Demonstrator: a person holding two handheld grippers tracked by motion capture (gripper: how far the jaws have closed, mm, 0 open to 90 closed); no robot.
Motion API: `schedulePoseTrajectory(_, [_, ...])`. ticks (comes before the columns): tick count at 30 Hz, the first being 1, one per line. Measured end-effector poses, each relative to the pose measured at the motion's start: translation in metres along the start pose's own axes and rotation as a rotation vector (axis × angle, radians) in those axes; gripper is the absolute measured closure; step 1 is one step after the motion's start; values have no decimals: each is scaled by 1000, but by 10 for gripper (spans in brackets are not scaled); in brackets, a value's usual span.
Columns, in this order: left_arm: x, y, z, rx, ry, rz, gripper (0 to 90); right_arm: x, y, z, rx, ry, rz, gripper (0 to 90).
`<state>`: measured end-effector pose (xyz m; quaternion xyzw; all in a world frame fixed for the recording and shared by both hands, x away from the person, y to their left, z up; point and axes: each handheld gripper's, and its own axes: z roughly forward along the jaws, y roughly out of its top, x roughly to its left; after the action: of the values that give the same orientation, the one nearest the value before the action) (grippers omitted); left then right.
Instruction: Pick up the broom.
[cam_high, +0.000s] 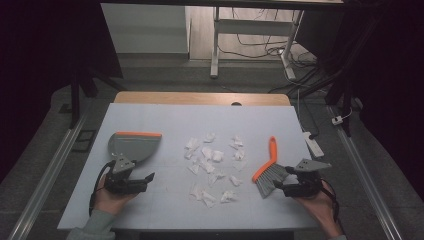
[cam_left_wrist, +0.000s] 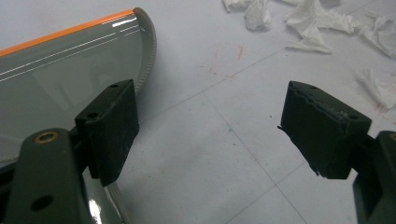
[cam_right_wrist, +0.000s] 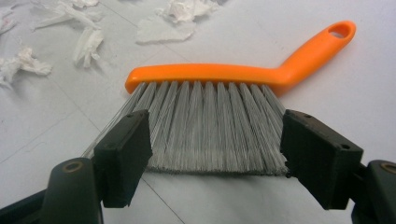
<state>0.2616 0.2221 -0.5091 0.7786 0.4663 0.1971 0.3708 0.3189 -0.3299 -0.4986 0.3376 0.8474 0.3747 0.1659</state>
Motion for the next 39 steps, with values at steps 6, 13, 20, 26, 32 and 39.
schedulePoseTrajectory(6, [-1, 0, 0, 2, 7, -8, 190, 0, 0, -3, -13, -16, -1, 255])
schedulePoseTrajectory(13, [-2, 0, 1, 4, 2, 0, 186, 1, 1, -3, -7, -21, -9, 267])
schedulePoseTrajectory(20, [-3, -1, 2, 4, 4, 12, 185, 2, 1, -5, -10, -29, -17, 268])
schedulePoseTrajectory(26, [-4, 0, 2, 1, 4, 17, 185, 4, 4, -6, -8, -26, -23, 268])
schedulePoseTrajectory(32, [-4, 0, 3, 1, 6, 18, 186, 10, 12, -7, -2, -21, -16, 274])
schedulePoseTrajectory(39, [-3, 2, 4, -1, 6, 18, 186, 13, 26, -11, 10, -44, -10, 288])
